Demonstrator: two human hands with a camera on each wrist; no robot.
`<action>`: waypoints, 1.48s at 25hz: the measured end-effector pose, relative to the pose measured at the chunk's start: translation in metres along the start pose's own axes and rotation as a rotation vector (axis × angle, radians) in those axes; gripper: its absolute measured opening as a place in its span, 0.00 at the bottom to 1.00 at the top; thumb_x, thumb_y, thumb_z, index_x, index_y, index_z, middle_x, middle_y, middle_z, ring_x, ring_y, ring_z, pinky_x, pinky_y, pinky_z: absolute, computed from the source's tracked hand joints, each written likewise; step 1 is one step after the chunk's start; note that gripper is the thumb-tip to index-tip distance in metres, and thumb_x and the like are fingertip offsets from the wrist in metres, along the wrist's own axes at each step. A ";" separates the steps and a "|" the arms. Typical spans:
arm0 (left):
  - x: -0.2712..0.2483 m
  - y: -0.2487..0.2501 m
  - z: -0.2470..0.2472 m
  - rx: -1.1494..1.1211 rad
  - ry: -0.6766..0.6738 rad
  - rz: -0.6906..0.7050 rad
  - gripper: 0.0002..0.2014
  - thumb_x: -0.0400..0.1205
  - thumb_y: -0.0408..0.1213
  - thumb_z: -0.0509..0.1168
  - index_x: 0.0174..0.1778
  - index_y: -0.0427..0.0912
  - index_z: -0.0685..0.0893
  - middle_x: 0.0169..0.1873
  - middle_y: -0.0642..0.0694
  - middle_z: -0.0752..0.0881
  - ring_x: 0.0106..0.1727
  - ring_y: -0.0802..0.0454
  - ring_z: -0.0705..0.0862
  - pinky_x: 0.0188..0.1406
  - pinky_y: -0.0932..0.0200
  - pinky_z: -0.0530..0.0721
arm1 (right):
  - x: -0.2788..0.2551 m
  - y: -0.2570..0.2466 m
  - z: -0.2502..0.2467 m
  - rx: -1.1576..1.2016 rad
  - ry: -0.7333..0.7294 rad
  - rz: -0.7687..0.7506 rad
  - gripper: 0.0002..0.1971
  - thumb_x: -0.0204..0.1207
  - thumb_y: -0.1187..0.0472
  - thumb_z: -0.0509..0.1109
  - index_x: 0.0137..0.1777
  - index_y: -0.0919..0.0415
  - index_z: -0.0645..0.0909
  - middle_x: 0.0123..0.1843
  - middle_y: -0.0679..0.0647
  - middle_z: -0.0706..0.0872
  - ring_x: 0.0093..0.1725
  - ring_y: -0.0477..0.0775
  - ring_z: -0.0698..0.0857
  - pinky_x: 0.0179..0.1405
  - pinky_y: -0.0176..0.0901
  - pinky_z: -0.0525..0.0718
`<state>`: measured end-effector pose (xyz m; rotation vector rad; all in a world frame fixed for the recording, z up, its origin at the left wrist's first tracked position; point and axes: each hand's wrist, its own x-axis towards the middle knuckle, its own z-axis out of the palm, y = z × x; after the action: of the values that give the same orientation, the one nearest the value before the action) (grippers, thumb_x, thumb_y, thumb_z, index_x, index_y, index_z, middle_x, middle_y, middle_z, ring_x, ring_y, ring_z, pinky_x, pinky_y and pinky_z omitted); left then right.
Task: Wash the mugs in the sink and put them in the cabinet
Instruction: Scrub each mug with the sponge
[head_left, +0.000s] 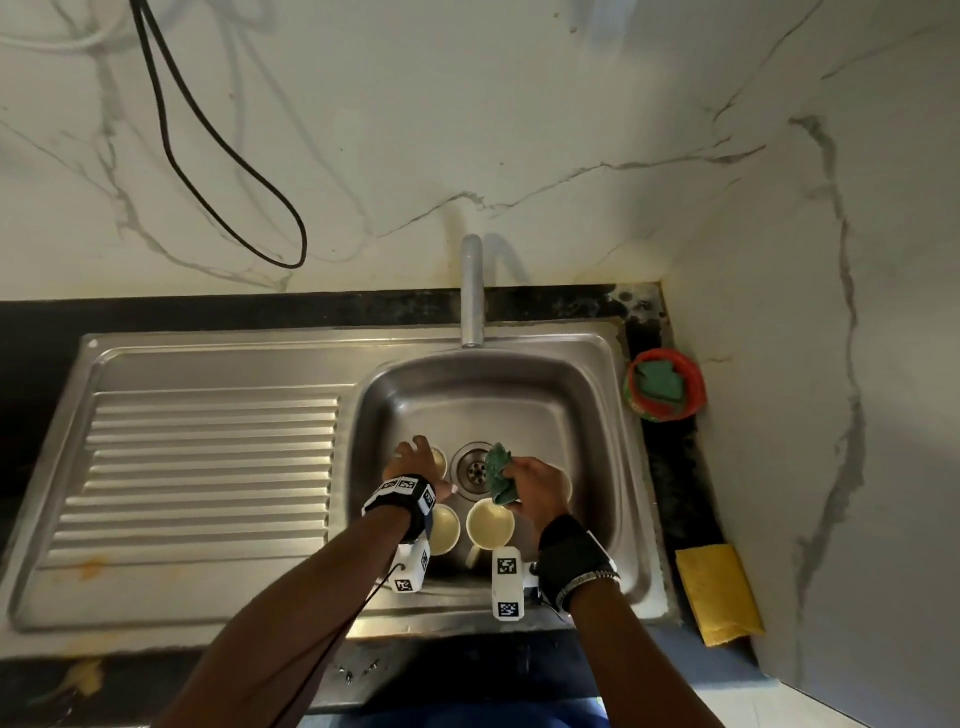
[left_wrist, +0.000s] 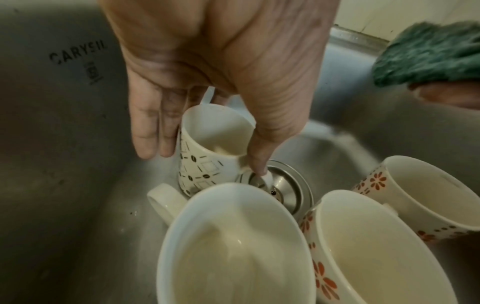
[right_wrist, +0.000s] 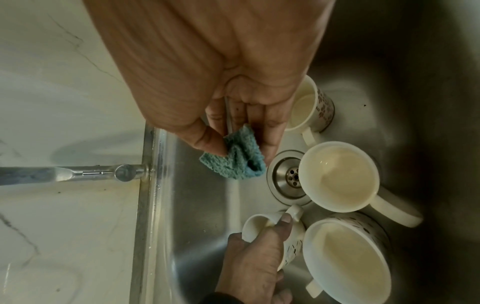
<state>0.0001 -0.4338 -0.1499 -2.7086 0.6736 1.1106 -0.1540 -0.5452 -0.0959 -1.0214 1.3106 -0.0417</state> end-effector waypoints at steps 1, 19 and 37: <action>0.003 0.000 -0.001 -0.010 -0.010 0.006 0.51 0.73 0.60 0.79 0.84 0.42 0.59 0.78 0.38 0.68 0.78 0.34 0.75 0.69 0.41 0.81 | -0.003 -0.003 -0.001 -0.003 0.003 0.004 0.07 0.82 0.70 0.71 0.56 0.69 0.88 0.44 0.65 0.91 0.39 0.58 0.89 0.37 0.48 0.88; -0.042 -0.014 -0.075 -0.014 0.060 0.292 0.42 0.65 0.66 0.77 0.72 0.57 0.69 0.64 0.50 0.84 0.62 0.43 0.87 0.57 0.46 0.85 | 0.007 -0.026 0.007 0.068 0.089 -0.092 0.08 0.84 0.67 0.68 0.57 0.55 0.86 0.55 0.64 0.92 0.46 0.57 0.90 0.40 0.49 0.88; -0.139 0.013 -0.113 -2.001 -0.430 0.213 0.30 0.88 0.62 0.58 0.66 0.39 0.90 0.62 0.32 0.89 0.58 0.38 0.89 0.57 0.41 0.88 | -0.083 -0.078 0.012 -0.390 -0.033 -0.760 0.08 0.83 0.50 0.68 0.60 0.45 0.85 0.53 0.43 0.93 0.51 0.46 0.92 0.52 0.55 0.91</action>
<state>-0.0220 -0.4293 0.0280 -2.8990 -0.8282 3.6200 -0.1319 -0.5384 0.0162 -1.8031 0.8484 -0.3530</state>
